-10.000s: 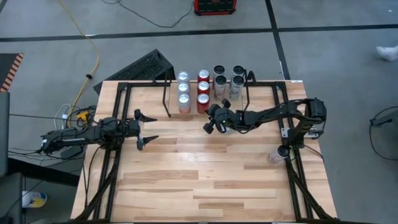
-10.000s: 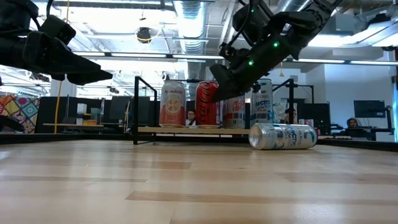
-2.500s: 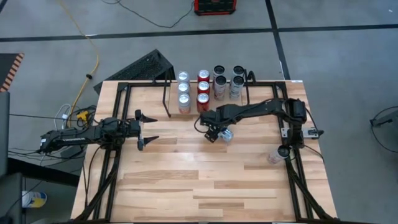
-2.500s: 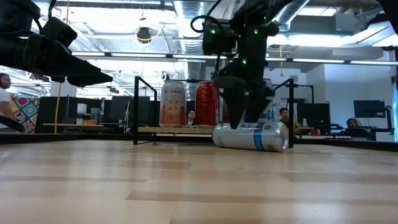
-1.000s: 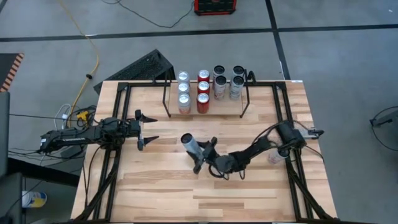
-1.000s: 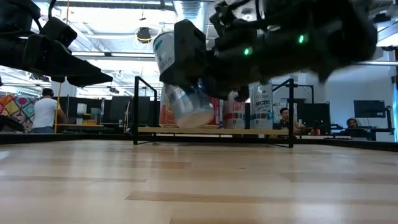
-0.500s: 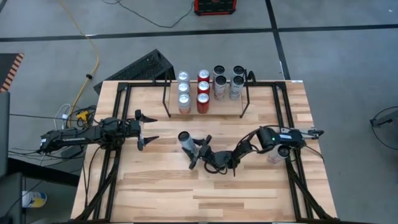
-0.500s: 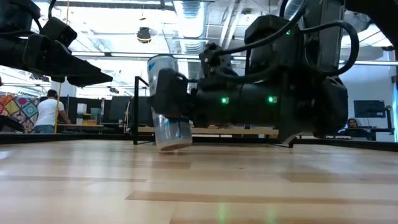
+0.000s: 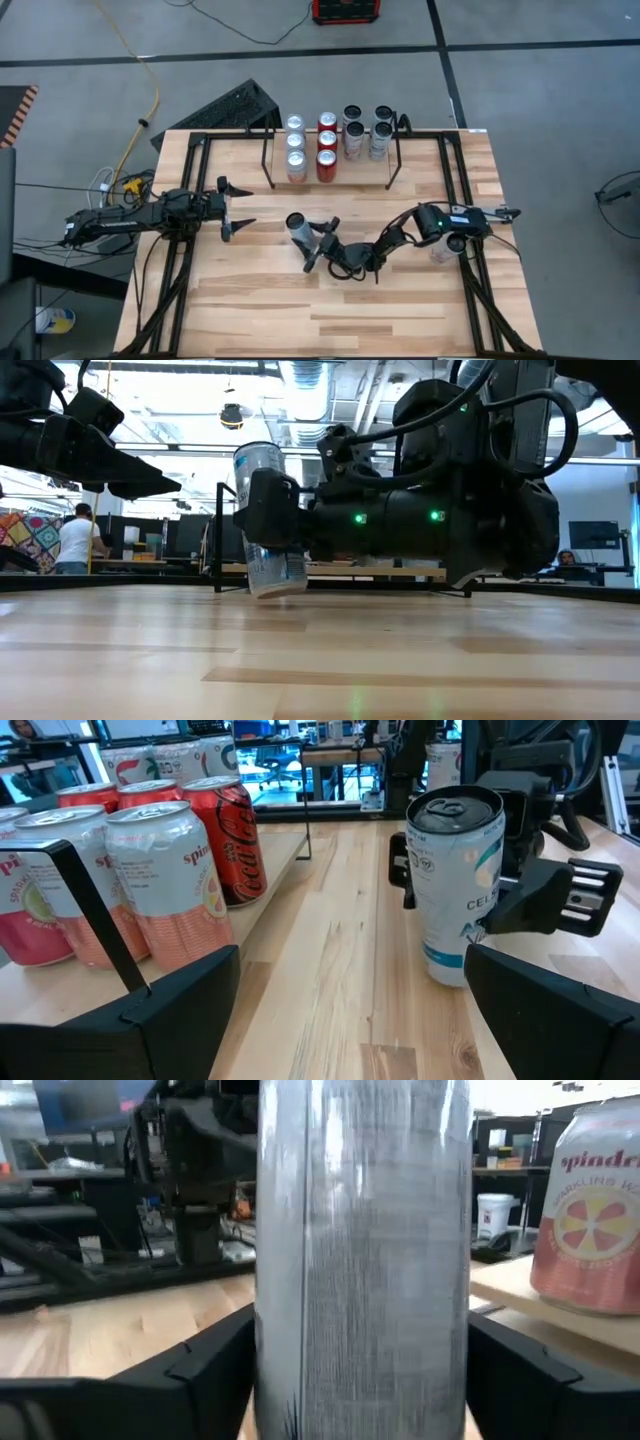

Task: Place canned beverage on shelf
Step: Adjust the white blue soda can

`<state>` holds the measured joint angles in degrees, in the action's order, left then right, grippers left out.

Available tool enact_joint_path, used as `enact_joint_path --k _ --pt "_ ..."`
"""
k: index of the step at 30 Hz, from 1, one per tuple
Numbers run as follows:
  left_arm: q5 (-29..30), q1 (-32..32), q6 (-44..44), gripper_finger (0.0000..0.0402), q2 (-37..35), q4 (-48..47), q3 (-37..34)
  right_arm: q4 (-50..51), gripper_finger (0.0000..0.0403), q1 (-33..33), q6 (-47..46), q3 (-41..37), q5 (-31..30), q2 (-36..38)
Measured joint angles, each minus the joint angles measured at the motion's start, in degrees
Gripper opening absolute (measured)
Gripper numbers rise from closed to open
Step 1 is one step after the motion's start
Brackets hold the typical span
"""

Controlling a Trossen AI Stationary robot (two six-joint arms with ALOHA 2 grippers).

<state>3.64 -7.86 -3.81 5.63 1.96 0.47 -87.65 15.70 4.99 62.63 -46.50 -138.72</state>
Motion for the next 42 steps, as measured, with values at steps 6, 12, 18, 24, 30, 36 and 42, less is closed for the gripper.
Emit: enact_joint_path --k 6,12,18,24,30,36,42 --pt "0.0 0.0 0.0 0.0373 0.0 0.0 0.0 -0.5 0.0348 0.1 0.0 0.0 -1.3 0.2" --pt "0.0 0.0 0.0 0.0373 0.0 0.0 0.0 -2.2 0.0331 0.9 4.0 0.0 -1.6 0.2" --pt "0.0 0.0 0.0 0.0373 0.0 0.0 0.0 -2.1 0.0327 2.4 12.5 0.2 -3.8 3.9" --pt "0.0 0.0 0.0 0.0373 0.0 0.0 0.0 0.5 0.0327 3.2 17.7 0.2 -6.0 10.0" --pt "0.0 0.0 0.0 0.0373 0.0 0.0 0.0 14.0 0.0327 3.4 18.3 0.5 -11.8 21.1" --pt "0.0 0.0 0.0 0.0373 0.0 0.0 0.0 57.9 0.0327 3.5 -3.9 1.5 -6.9 39.0" --pt "0.0 0.0 0.0 0.0373 0.0 0.0 0.0 88.5 0.0327 -3.1 -22.3 5.6 24.3 49.2"
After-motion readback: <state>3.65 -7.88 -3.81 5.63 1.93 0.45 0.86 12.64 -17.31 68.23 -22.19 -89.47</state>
